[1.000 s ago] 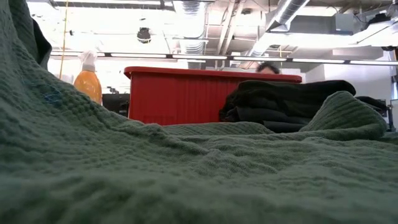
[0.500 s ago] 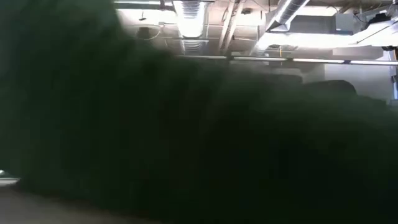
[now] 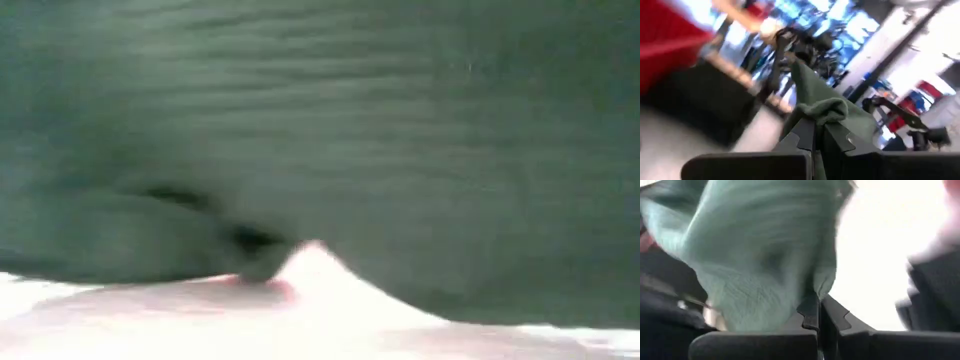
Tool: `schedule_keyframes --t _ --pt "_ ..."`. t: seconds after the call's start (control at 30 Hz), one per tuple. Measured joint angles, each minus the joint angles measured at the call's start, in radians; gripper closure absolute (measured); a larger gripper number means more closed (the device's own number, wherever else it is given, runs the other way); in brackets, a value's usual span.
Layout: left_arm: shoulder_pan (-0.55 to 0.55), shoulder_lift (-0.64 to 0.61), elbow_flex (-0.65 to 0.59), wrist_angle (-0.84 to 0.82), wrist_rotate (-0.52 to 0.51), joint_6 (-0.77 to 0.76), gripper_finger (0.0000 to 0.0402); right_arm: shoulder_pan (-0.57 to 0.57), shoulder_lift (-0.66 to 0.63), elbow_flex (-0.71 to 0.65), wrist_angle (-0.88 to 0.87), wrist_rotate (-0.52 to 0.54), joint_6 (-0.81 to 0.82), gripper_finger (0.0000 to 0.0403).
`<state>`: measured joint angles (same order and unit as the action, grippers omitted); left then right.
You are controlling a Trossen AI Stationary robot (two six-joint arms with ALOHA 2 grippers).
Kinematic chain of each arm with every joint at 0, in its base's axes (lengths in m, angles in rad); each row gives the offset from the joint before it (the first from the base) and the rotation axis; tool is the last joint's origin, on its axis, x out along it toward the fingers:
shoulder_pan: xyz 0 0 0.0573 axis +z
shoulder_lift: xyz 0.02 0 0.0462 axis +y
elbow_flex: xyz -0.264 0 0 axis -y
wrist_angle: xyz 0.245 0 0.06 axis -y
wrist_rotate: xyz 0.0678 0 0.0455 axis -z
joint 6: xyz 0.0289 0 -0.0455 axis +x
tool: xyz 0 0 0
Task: Fold Laundry from Bin
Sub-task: Fold the green polo shirt
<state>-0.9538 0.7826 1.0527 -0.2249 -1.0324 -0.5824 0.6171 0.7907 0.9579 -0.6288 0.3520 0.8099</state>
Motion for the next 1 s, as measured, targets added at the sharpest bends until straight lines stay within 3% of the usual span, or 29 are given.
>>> schedule_keyframes --t 0.1,0.17,0.33,0.47,0.67,1.0 --pt "-0.011 -0.028 -0.021 -0.235 -0.018 -0.288 0.0401 -0.011 -0.045 -0.061 -0.128 -0.141 0.323 0.0385" --pt "-0.014 -0.009 -0.032 -0.272 0.014 -0.342 0.0401 0.043 -0.048 -0.108 -0.030 -0.193 0.346 0.0385" --pt "0.015 0.030 -0.041 -0.270 0.179 -0.374 0.0402 0.135 -0.032 -0.143 0.256 -0.184 0.235 0.0385" --pt "0.017 0.003 -0.042 -0.220 0.210 -0.309 0.0401 0.139 -0.065 -0.148 0.367 -0.118 0.164 0.0385" --pt "0.020 -0.103 -0.041 -0.116 0.191 -0.108 0.0401 0.105 -0.222 -0.144 0.671 -0.049 -0.110 0.0385" --pt "0.020 -0.318 -0.040 -0.049 0.065 0.049 0.0402 0.035 -0.436 -0.083 0.661 0.081 -0.361 0.0385"
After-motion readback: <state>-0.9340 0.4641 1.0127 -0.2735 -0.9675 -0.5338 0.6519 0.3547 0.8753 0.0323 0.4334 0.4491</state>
